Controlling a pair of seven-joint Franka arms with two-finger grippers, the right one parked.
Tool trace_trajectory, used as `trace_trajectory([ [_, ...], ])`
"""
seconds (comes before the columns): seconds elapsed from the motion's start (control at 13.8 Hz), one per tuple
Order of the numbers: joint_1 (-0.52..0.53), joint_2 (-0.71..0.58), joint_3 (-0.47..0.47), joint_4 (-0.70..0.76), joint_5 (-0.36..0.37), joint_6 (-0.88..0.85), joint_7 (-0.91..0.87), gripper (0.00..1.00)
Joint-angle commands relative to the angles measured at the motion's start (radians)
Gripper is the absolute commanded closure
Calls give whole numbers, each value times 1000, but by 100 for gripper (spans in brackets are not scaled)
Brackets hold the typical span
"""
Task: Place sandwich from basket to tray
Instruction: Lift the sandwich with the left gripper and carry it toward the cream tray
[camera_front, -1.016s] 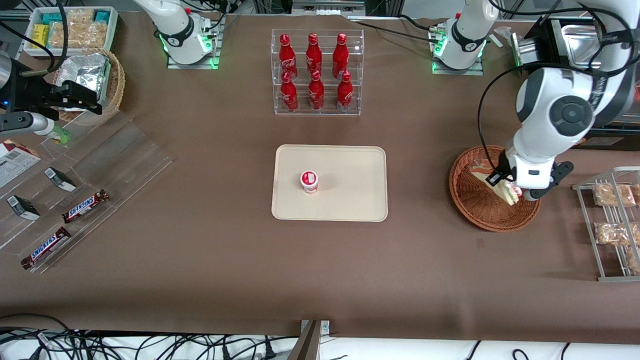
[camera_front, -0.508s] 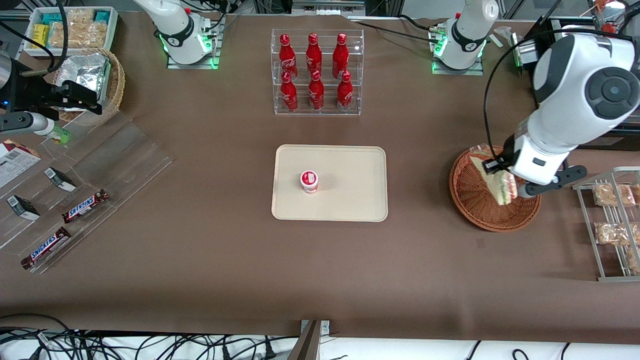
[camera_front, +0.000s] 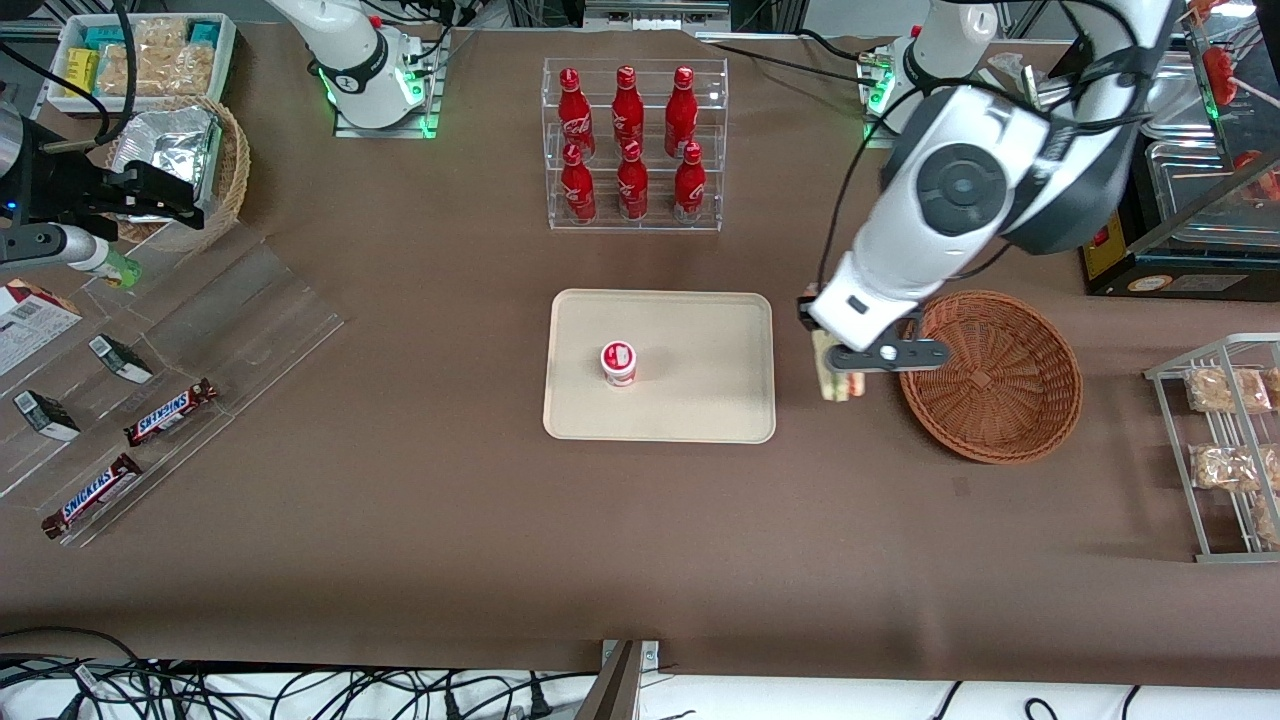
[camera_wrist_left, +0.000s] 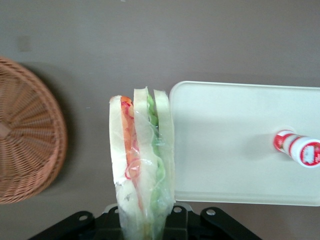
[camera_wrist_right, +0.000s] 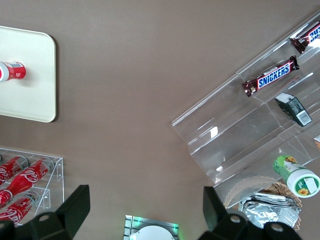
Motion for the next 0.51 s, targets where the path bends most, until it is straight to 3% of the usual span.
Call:
trace_trajectory([
  [0.0,-57,90,4,39,-1,85,17,100],
  [0.44,-137,230,9,25,51,185,-24,100],
])
